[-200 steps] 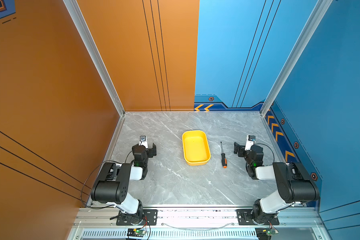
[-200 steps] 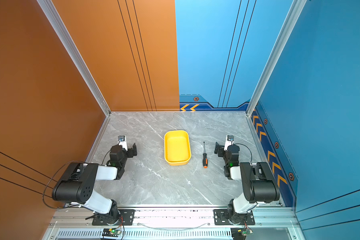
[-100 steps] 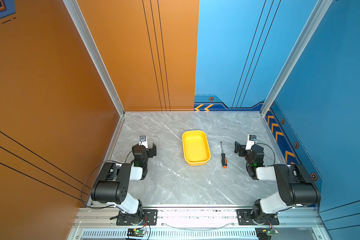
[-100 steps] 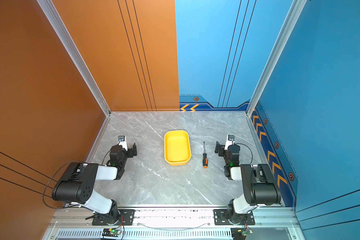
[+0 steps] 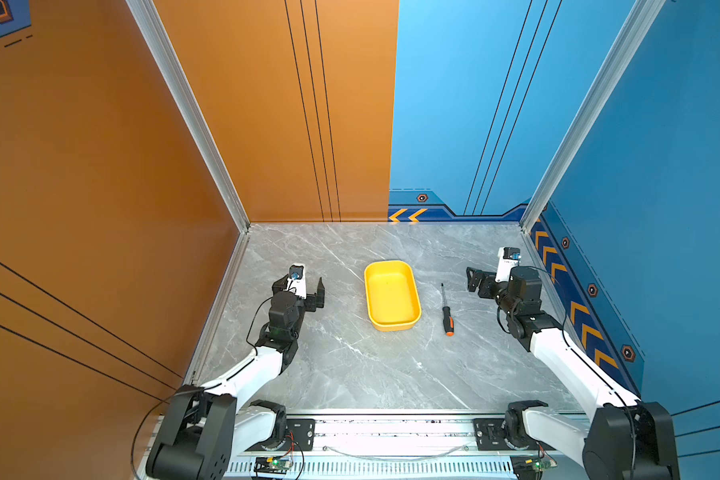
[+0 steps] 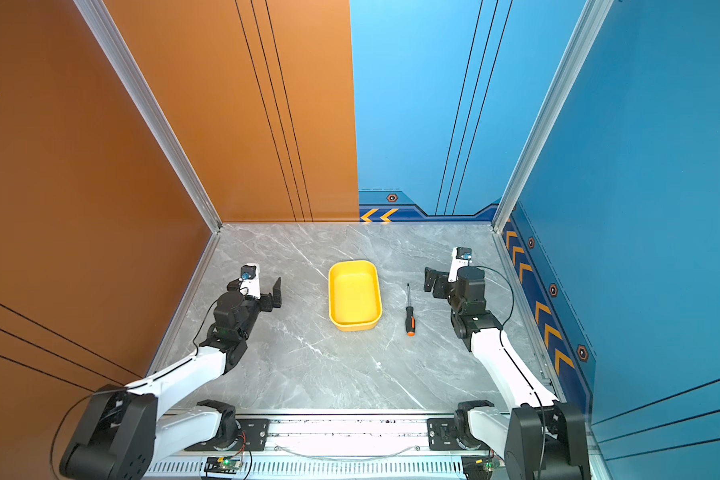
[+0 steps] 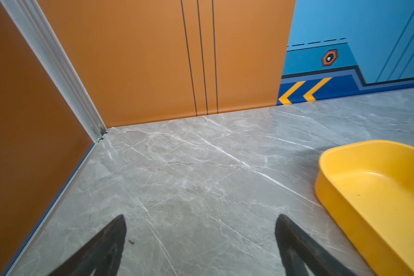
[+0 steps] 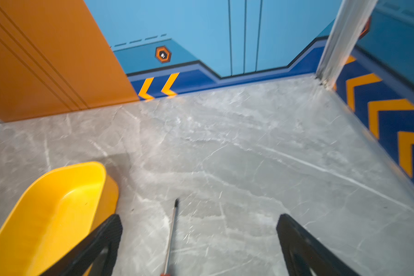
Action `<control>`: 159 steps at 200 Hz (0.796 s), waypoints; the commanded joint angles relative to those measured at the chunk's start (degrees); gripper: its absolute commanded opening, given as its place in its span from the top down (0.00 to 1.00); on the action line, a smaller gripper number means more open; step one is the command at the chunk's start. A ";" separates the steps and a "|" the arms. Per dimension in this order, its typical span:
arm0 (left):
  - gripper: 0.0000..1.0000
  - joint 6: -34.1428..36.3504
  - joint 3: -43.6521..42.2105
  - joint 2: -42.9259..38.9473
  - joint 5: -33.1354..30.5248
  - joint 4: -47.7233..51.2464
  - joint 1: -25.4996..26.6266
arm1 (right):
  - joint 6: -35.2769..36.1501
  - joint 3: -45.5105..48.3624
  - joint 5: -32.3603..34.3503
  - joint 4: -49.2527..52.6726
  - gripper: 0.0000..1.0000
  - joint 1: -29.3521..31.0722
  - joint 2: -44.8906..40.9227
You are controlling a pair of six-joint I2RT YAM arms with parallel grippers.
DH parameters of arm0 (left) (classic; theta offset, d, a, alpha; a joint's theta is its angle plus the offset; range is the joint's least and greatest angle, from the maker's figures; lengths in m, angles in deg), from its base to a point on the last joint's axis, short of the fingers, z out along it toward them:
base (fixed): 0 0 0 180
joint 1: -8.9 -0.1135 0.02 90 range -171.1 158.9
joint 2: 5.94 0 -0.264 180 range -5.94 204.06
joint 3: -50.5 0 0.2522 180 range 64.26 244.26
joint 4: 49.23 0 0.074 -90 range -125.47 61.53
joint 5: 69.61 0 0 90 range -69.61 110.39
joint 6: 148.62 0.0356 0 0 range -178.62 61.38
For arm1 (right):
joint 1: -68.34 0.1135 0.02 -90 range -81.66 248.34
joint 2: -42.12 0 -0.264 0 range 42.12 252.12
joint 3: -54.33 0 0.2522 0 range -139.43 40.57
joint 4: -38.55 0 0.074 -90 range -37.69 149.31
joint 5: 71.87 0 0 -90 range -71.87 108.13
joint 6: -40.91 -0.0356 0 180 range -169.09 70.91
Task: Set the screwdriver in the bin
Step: 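Reach the right gripper down over the screwdriver handle beside the bin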
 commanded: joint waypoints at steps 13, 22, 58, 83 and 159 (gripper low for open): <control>0.02 -9.45 6.96 -3.04 11.71 23.11 1.41 | -6.05 -0.01 -4.68 17.65 0.02 4.65 0.63; 0.02 -10.46 6.65 -3.63 12.90 23.77 1.63 | -7.11 0.33 -4.62 17.33 0.03 5.72 1.24; 0.02 -13.85 2.30 -6.43 12.67 21.58 1.66 | -9.17 0.30 -2.31 15.20 0.06 9.67 7.25; 0.02 -14.82 -0.04 -7.07 13.74 18.44 0.89 | -9.47 -1.66 -0.12 15.24 0.07 11.83 13.23; 0.02 -14.51 3.05 -1.68 18.68 20.77 -0.32 | -10.19 -3.67 1.84 15.55 0.12 13.53 19.71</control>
